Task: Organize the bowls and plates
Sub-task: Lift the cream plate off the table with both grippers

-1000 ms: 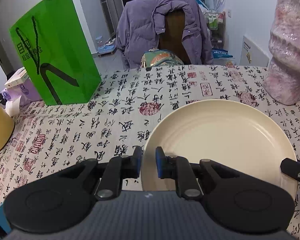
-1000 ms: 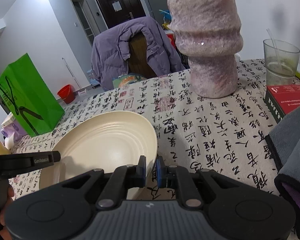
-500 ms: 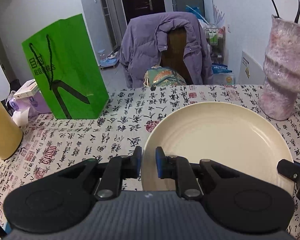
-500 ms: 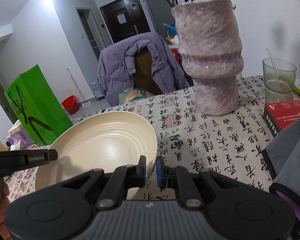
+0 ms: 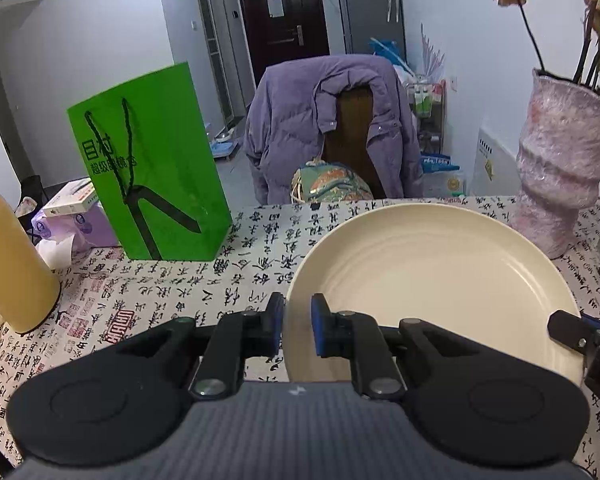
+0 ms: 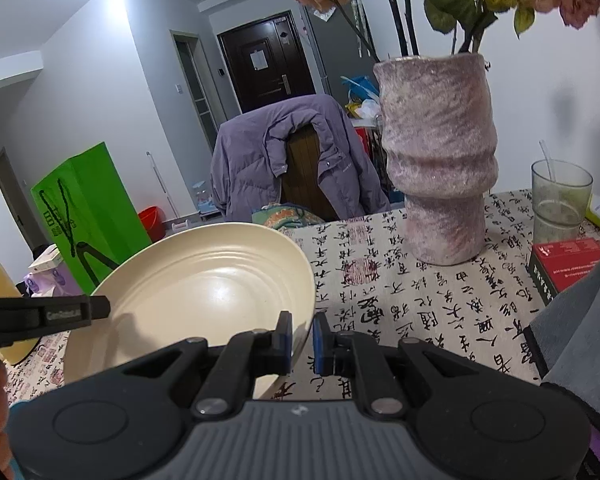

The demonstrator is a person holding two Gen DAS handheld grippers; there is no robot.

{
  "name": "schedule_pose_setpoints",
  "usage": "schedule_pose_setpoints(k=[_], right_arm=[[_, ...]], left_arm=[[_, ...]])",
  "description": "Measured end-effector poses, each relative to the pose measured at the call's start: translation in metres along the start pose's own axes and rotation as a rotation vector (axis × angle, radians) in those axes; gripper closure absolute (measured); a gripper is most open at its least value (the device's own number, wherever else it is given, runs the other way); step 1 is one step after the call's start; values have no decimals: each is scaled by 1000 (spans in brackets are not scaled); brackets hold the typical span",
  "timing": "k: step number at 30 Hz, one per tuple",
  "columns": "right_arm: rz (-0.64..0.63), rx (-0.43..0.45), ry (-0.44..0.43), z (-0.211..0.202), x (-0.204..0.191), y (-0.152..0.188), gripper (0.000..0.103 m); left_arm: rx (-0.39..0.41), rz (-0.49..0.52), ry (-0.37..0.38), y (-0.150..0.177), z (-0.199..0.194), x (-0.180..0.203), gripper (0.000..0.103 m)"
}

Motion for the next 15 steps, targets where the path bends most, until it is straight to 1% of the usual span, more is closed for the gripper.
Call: schedule_pose_setpoints(k=[10,15], right_arm=[[-12,45,-13,-13,-16,-7,92],[-28,64,-23,-17,-28,-9,92]], left_arm=[[24,-20,29,-4,-19,-17,88],[40,-22,29,-4,-26,-30,88]])
Point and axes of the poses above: each gripper's, at about its wrist camera, not at the fingertips, and z roughly the way its jaws point, x to its right, y to its underside, the point moved 10 cm from there along z, roughly the way its jaws point, and after that the axes turned 14 degrees about -z, right-handed, at the moved point
